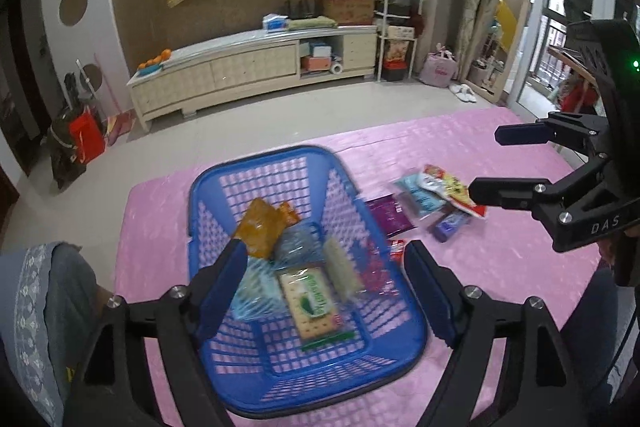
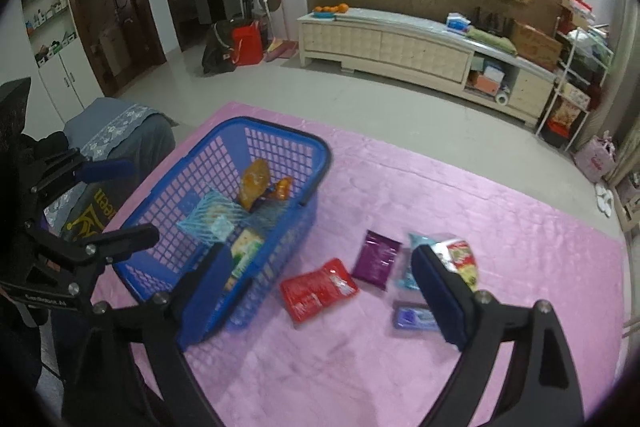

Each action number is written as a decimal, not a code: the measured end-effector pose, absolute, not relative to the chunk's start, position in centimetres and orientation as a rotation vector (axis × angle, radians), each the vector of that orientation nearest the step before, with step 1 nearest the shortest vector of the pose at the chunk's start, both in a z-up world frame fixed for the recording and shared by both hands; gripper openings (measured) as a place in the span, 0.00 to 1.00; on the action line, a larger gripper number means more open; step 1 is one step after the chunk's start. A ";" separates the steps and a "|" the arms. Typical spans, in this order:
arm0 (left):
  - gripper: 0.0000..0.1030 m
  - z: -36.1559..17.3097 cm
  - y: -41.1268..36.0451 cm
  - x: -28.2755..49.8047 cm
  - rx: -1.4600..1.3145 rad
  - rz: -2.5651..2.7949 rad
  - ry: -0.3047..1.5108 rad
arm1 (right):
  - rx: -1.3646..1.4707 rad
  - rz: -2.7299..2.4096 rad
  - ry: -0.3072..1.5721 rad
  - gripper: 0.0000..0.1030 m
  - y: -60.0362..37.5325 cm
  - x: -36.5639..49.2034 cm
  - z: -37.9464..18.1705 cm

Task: Organize snacks
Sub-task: 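Move both open grippers back from the basket toward the remaining snacks, then grasp the red-and-yellow beef tripe bag with the right gripper and lift it, then grasp the blue Dan Huang Su cake bag with the left gripper while the right gripper holds the tripe bag, then carry both bags over the basket and open the right gripper to drop the tripe bag, then lower the cake bag into the basket and open the left gripper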

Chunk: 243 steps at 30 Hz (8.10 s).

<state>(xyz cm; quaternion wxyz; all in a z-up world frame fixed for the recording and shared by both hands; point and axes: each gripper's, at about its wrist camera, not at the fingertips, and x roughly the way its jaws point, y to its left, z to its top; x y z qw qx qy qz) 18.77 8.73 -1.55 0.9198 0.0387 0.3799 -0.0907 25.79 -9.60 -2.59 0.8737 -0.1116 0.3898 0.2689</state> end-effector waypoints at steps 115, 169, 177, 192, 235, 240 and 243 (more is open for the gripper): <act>0.66 -19.7 -12.4 42.1 -0.035 -0.213 1.204 | -0.084 0.429 1.017 0.39 -27.0 39.2 -17.8; 0.60 -2.0 5.8 20.0 0.002 -0.167 0.788 | -0.090 0.576 0.834 0.39 -14.1 23.7 -2.8; 0.60 -1.9 8.5 19.7 0.014 -0.143 0.798 | -0.104 0.637 0.861 0.39 -9.7 25.4 -3.4; 0.60 -5.6 13.4 22.9 -0.006 -0.088 0.883 | -0.123 0.675 0.974 0.39 -2.7 29.0 -6.7; 0.61 -7.8 12.0 27.4 0.006 -0.140 0.939 | -0.147 0.480 0.956 1.00 -4.8 32.0 -9.0; 0.62 -8.6 11.6 28.6 0.006 -0.149 0.950 | -0.132 0.469 0.958 1.00 -5.7 32.6 -9.6; 0.62 -9.1 11.4 29.2 -0.003 -0.143 0.949 | -0.126 0.462 0.956 1.00 -6.2 32.9 -9.7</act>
